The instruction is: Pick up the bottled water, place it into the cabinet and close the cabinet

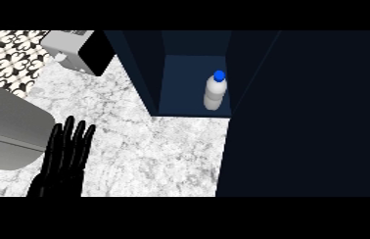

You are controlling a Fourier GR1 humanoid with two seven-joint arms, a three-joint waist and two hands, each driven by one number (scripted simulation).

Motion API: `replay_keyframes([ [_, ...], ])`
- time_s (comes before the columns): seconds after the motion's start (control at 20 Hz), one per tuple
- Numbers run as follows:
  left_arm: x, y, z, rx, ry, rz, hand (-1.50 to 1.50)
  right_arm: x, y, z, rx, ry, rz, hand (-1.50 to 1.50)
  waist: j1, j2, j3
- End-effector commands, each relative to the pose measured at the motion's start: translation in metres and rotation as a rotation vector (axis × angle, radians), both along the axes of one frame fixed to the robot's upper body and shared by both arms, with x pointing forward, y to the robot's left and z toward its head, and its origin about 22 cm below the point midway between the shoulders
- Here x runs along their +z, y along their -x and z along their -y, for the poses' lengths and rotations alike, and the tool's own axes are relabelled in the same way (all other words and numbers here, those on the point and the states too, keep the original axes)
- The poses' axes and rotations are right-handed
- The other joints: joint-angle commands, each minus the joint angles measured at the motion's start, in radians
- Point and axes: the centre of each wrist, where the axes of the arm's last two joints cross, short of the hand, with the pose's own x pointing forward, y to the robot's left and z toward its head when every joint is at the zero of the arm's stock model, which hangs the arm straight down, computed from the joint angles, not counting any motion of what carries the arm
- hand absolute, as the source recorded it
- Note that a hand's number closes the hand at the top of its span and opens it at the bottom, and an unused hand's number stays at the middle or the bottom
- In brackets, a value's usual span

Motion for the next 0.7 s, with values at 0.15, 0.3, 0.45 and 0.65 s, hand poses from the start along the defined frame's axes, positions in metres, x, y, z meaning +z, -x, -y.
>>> replay_keyframes([
  [0.15,-0.006,0.006,-0.017,0.02,0.011,0.006,-1.5,0.034,0.0,-0.036,0.092,0.02,0.168,1.5,0.012,0.0,-0.005],
  [0.3,-0.005,0.012,-0.023,0.002,0.008,-0.013,-1.5,0.038,-0.004,-0.045,0.094,0.032,0.178,1.5,0.008,-0.003,-0.004],
  [0.45,-0.007,0.016,-0.033,-0.01,0.006,-0.026,-1.5,0.035,-0.018,-0.057,0.093,0.049,0.195,1.5,0.022,0.001,-0.006],
  [0.65,0.002,0.017,-0.042,-0.01,0.008,-0.003,-1.5,0.036,-0.025,-0.069,0.102,0.081,0.21,1.5,0.019,0.001,-0.003],
])
